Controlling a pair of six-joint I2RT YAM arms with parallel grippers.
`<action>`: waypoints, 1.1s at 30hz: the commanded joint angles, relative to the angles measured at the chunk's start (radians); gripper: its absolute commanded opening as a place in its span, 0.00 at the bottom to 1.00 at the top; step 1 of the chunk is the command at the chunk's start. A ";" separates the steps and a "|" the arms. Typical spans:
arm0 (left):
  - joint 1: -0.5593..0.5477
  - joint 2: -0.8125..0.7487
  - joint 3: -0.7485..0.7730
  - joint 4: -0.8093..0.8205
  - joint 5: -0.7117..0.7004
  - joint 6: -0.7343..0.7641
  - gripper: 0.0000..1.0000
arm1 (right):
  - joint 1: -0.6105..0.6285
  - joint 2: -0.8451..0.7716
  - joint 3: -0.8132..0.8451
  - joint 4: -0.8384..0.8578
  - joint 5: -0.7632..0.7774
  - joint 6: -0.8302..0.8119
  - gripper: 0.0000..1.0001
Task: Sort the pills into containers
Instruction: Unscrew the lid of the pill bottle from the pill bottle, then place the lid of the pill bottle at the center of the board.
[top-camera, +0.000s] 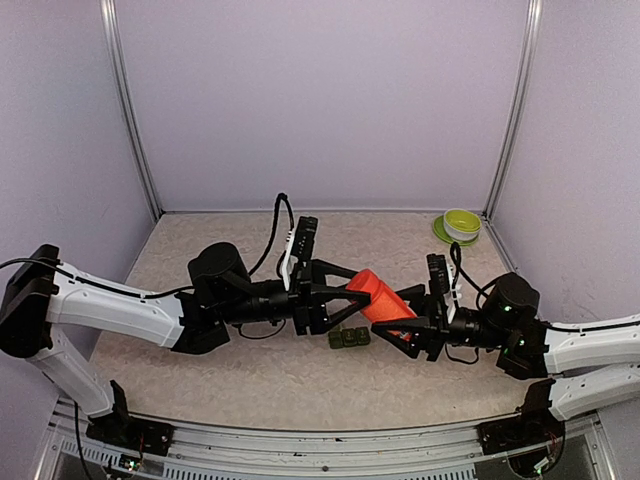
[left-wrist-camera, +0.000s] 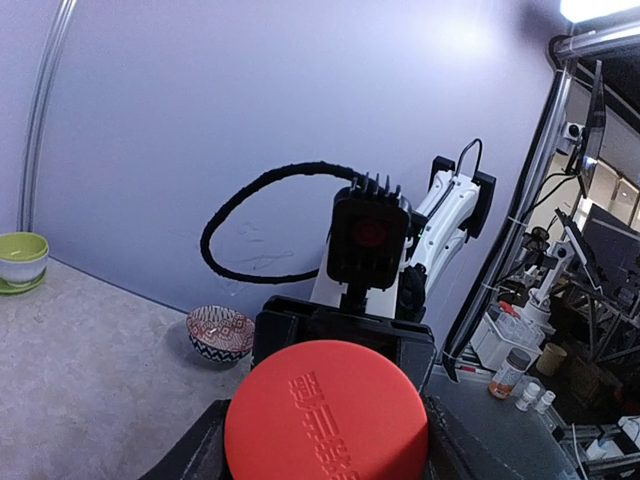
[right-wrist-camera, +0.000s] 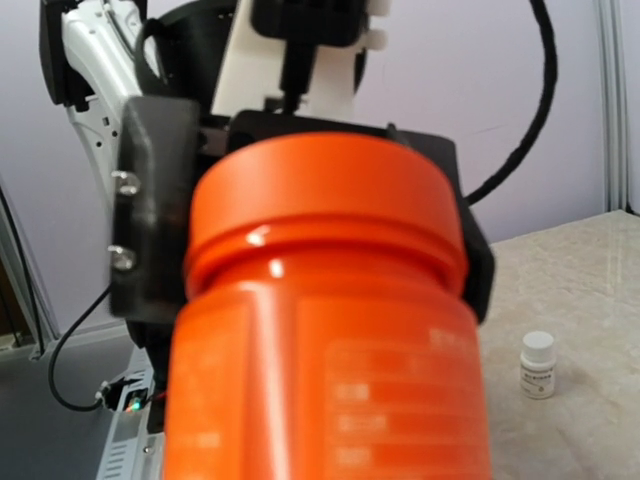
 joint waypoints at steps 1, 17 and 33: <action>-0.001 -0.030 -0.011 0.048 0.007 -0.019 0.54 | -0.007 -0.005 0.012 0.015 0.033 0.001 0.16; -0.050 -0.106 -0.003 -0.058 -0.210 -0.116 0.41 | -0.006 -0.047 -0.047 0.024 0.075 -0.124 0.15; -0.035 -0.165 -0.096 -0.269 -0.475 -0.028 0.41 | -0.007 -0.219 -0.083 -0.078 0.131 -0.169 0.16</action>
